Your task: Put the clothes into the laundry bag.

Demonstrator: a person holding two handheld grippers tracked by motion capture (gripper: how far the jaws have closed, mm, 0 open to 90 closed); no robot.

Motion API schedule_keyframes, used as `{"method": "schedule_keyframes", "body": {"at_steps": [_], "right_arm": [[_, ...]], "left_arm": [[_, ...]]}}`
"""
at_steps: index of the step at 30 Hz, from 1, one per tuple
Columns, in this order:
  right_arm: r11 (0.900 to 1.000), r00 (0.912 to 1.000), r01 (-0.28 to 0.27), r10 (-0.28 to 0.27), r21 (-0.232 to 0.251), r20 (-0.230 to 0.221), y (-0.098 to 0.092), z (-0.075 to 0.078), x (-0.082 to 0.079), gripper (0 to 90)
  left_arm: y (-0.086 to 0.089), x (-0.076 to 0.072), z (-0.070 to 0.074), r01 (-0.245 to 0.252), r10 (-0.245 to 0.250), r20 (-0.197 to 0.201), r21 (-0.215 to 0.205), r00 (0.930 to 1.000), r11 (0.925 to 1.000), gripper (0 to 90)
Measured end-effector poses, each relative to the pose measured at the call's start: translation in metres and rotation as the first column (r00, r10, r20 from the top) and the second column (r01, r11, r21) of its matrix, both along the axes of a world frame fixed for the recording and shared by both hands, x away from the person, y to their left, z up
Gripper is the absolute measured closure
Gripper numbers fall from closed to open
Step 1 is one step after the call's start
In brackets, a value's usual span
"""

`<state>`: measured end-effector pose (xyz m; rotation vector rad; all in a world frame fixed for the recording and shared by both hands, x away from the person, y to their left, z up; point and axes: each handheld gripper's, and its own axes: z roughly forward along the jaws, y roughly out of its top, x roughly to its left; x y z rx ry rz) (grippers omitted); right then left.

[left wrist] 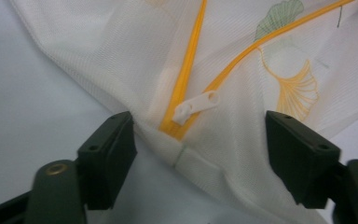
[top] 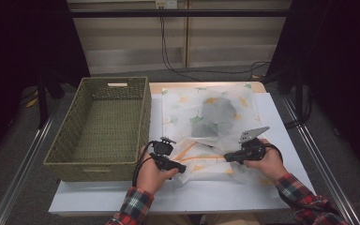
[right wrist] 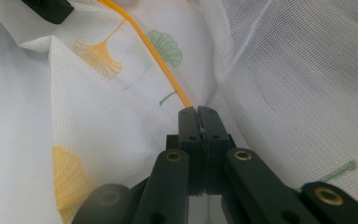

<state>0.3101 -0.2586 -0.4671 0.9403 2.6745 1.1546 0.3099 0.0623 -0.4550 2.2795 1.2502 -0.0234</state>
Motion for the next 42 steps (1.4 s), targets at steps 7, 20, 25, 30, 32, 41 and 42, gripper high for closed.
{"method": "schedule_keyframes", "body": {"at_steps": [7,20,25,30,32,41,42], "right_arm": [[1.000,1.0000,0.002,-0.002,-0.007,-0.010,0.001,0.000,0.000,90.0],[1.000,1.0000,0.001,-0.001,0.004,0.000,0.003,-0.001,0.001,90.0],[1.000,1.0000,0.002,-0.002,0.005,0.001,0.003,-0.001,0.001,89.6],[1.000,0.9999,0.010,-0.010,0.004,-0.005,0.005,0.000,0.001,86.0],[1.000,0.9999,0.014,-0.014,0.012,-0.009,0.006,0.001,0.001,83.1],[0.999,0.9999,0.006,-0.005,0.039,-0.012,0.013,0.005,-0.001,73.9],[0.999,0.9999,0.005,-0.004,0.046,-0.015,0.018,0.006,-0.001,69.9]], "left_arm": [[0.002,-0.002,0.002,0.014,-0.014,0.007,0.031,0.9999,0.9994,45.4],[0.002,-0.003,0.007,0.011,-0.012,-0.038,-0.010,0.9992,0.9999,83.7],[0.003,-0.002,0.012,0.019,-0.020,-0.027,-0.018,0.9994,0.9996,83.8],[0.003,-0.002,0.012,0.020,-0.021,-0.026,-0.021,0.9994,0.9996,83.8],[0.003,-0.002,0.013,0.030,-0.030,-0.024,-0.019,0.9993,0.9994,83.7],[0.002,-0.001,0.016,0.036,-0.037,-0.022,-0.037,0.9991,0.9987,83.2],[0.001,-0.001,0.017,0.041,-0.041,-0.017,-0.032,0.9990,0.9987,83.1]]}}
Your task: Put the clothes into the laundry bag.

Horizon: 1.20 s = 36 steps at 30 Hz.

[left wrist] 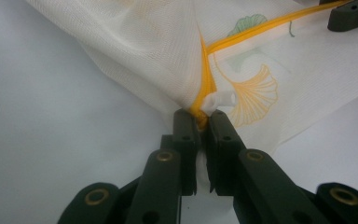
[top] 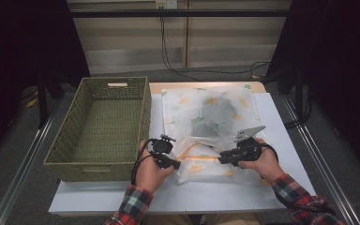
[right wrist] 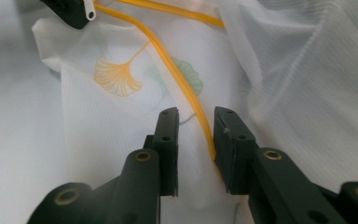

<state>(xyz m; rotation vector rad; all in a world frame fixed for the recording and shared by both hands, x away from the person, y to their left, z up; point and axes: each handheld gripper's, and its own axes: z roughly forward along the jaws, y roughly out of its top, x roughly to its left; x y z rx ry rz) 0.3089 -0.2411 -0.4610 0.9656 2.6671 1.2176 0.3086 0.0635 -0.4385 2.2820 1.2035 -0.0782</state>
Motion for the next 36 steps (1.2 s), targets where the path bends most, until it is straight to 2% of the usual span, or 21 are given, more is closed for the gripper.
{"method": "schedule_keyframes", "body": {"at_steps": [6,9,14,23,34,36], "right_arm": [[1.000,0.9998,-0.013,0.014,0.023,-0.012,0.008,0.002,-0.001,64.3],[0.998,0.9992,-0.034,0.035,0.046,-0.020,0.017,0.004,-0.001,60.7],[0.996,0.9978,-0.061,0.063,0.058,-0.020,0.029,0.005,-0.002,57.4],[0.994,0.9972,-0.066,0.069,0.091,-0.030,0.040,0.006,-0.003,52.0],[0.992,0.9950,-0.088,0.092,0.092,-0.038,0.052,0.005,-0.002,48.6],[0.992,0.9954,-0.083,0.087,0.093,-0.041,0.052,0.005,-0.002,45.2]], "left_arm": [[-0.002,0.000,0.001,-0.001,0.001,-0.005,-0.010,1.0000,0.9999,83.1],[-0.004,0.001,0.001,0.006,-0.006,-0.008,-0.017,0.9999,0.9998,83.2],[-0.005,0.001,0.003,0.007,-0.007,-0.009,-0.020,0.9999,0.9998,83.3],[-0.006,0.002,0.004,0.015,-0.016,-0.010,-0.022,0.9998,0.9996,83.3],[-0.006,0.002,0.005,0.016,-0.016,-0.010,-0.025,0.9998,0.9996,83.1],[-0.006,0.002,0.005,0.018,-0.018,-0.011,-0.026,0.9998,0.9995,82.9]]}}
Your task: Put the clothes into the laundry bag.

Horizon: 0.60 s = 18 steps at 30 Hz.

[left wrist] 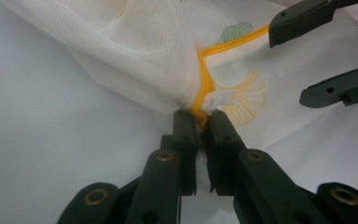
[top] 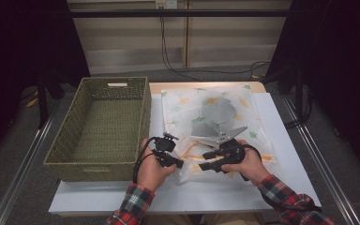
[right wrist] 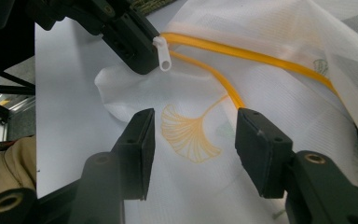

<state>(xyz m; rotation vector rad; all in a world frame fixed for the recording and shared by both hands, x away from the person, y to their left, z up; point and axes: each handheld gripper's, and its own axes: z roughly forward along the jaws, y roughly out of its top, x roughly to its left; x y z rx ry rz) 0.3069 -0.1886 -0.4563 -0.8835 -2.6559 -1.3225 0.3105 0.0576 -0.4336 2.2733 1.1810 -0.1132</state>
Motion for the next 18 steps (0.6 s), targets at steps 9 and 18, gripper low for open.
{"method": "schedule_keyframes", "body": {"at_steps": [9,18], "right_arm": [[1.000,1.0000,-0.007,0.007,-0.010,-0.001,0.0028,-0.0008,0.0008,28.8],[1.000,0.9994,-0.029,0.029,-0.010,0.018,0.0089,0.0005,0.0003,22.9]], "left_arm": [[-0.0001,0.0002,-0.0004,-0.004,0.004,-0.005,-0.003,1.0000,1.0000,82.5],[0.0006,0.0003,0.0006,-0.001,0.001,-0.005,-0.006,1.0000,1.0000,82.0]]}}
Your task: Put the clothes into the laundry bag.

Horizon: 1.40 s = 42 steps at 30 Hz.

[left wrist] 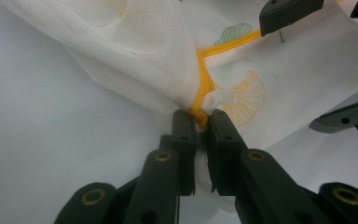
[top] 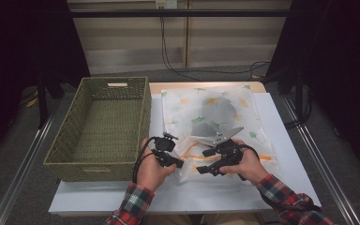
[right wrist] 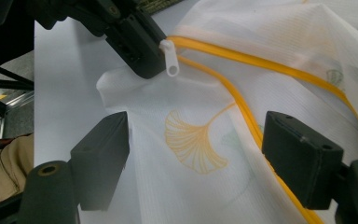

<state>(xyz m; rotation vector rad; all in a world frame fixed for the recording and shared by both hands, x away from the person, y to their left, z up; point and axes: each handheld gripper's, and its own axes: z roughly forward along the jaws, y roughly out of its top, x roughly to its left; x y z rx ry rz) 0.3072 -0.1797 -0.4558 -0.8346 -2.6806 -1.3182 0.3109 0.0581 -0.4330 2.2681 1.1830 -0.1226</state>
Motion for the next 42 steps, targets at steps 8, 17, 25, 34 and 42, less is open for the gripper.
{"method": "schedule_keyframes", "body": {"at_steps": [8,17,25,34,42], "right_arm": [[1.000,0.9998,-0.015,0.015,0.003,0.010,0.008,0.000,0.000,21.8],[1.000,0.9999,-0.016,0.016,0.006,0.004,0.013,0.000,0.002,22.8],[1.000,0.9999,-0.012,0.012,-0.001,-0.004,0.015,-0.004,0.004,31.8],[1.000,1.0000,-0.008,0.008,0.006,-0.005,0.018,-0.004,0.009,40.5],[1.000,0.9999,-0.015,0.015,0.001,0.009,0.022,-0.005,0.011,48.2]], "left_arm": [[0.001,0.000,0.000,0.000,0.000,-0.001,-0.002,1.0000,1.0000,81.6],[0.000,0.000,0.000,0.000,0.000,-0.002,-0.004,1.0000,1.0000,81.4],[0.000,0.000,0.000,0.002,-0.002,-0.004,-0.005,1.0000,1.0000,81.4],[-0.001,-0.001,0.000,0.010,-0.010,0.002,-0.005,0.9999,0.9999,81.4],[-0.001,-0.002,0.001,0.013,-0.013,0.002,-0.003,0.9999,0.9999,81.4]]}}
